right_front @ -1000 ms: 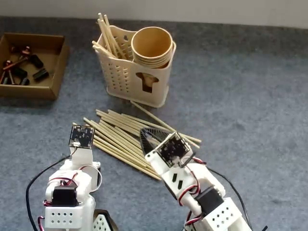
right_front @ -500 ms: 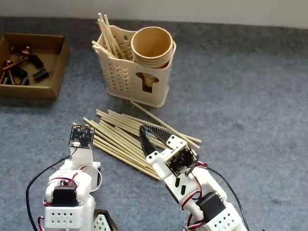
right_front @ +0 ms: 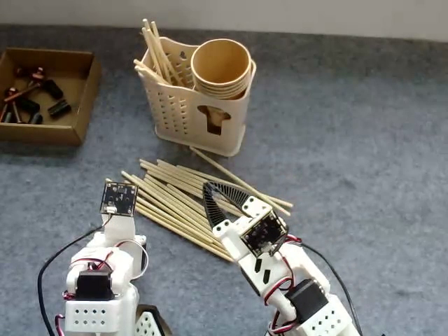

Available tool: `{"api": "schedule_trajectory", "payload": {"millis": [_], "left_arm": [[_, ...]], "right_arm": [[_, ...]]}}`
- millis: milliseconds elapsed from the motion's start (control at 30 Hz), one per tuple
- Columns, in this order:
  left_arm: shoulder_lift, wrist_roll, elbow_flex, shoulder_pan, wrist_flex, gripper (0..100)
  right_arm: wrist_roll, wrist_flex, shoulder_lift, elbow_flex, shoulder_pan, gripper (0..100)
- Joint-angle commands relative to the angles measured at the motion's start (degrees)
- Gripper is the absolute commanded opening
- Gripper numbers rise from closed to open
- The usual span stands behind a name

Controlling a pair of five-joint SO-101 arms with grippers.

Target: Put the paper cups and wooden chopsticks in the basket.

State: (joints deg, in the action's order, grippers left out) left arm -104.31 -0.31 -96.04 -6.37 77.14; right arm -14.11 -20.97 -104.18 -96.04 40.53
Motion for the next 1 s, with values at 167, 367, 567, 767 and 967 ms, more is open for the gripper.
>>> {"api": "schedule_trajectory", "payload": {"millis": [167,367,567,767,967], "left_arm": [[-0.22,-0.18,-1.10,0.31,0.44,1],[-0.22,-0.18,-1.10,0.31,0.44,1],[-0.22,-0.18,-1.10,0.31,0.44,1],[-0.22,-0.18,-1.10,0.31,0.44,1],[-0.22,-0.18,-1.10,0.31,0.44,1]], "right_arm": [[0.00,1.45,-1.01,-4.09,0.13,0.5],[0.18,1.19,-1.01,-3.82,0.31,0.5],[0.26,1.10,-0.75,-3.65,0.31,0.5],[0.26,-0.84,-0.66,-3.56,0.22,0.5],[0.18,-3.91,-0.75,-3.38,0.40,0.5]]}}
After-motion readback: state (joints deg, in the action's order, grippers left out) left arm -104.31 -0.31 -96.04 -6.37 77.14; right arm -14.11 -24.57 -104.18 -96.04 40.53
